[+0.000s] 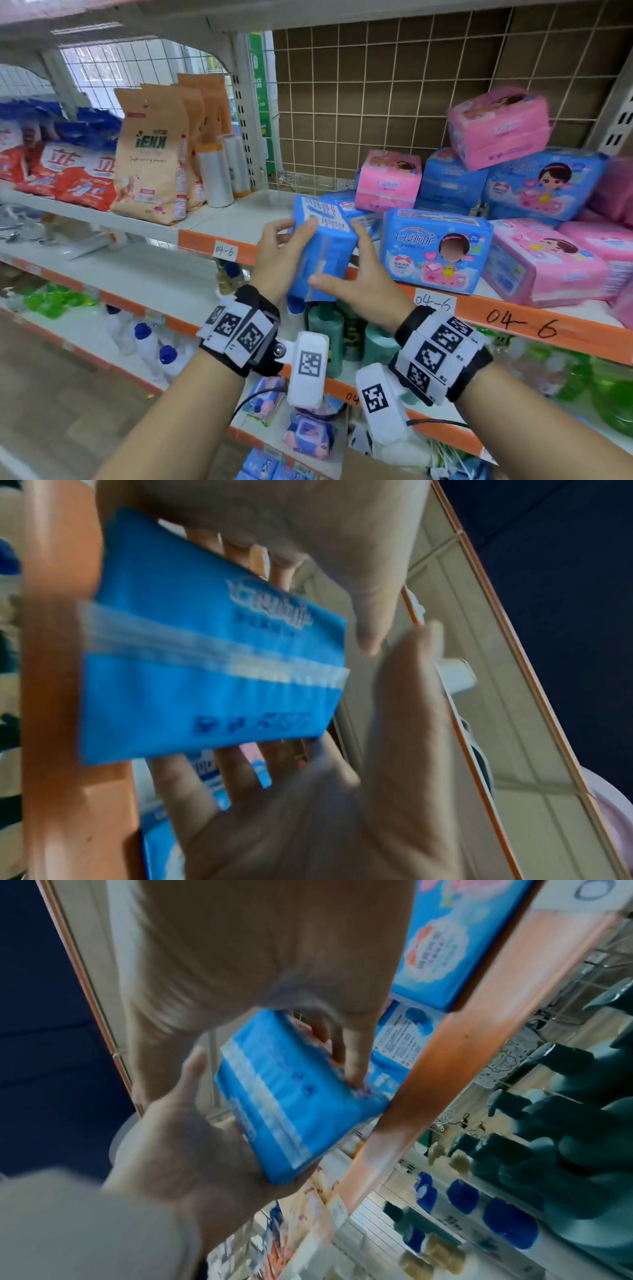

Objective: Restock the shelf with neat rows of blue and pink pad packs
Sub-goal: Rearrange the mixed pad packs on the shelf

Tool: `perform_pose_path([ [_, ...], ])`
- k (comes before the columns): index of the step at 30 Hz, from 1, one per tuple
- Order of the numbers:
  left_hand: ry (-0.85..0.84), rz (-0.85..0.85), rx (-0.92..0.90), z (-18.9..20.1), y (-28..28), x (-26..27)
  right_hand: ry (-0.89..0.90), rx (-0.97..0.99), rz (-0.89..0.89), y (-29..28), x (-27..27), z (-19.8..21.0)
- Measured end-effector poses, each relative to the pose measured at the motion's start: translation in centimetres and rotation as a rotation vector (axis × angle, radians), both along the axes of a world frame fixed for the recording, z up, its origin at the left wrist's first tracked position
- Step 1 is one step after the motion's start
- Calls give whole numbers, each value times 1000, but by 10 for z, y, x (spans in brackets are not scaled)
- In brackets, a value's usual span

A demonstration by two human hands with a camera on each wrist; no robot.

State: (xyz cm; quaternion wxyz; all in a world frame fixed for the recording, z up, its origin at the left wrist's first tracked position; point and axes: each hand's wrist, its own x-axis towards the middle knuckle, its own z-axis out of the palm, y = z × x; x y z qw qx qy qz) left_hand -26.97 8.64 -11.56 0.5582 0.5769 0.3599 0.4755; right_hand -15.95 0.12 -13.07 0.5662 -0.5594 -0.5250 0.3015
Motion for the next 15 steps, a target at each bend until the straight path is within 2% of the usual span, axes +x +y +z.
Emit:
perform_pose_path([
  [3, 182, -119, 273, 13, -22, 2, -37, 78, -154, -3, 12, 11],
  [5, 277, -208, 447, 23, -33, 0, 39, 93, -221, -5, 20, 14],
  [7, 307, -361, 488, 30, -40, -2, 203, 78, -234, -8, 20, 12],
  [10, 317, -567, 435, 35, -46, -4, 370, -3, -296, -11, 19, 5],
  [12, 350, -573, 500, 33, -46, -7, 499, -80, -289, -13, 20, 3],
  [15, 435, -331, 728, 32, -30, -21, 722, -199, -153, -20, 25, 9],
])
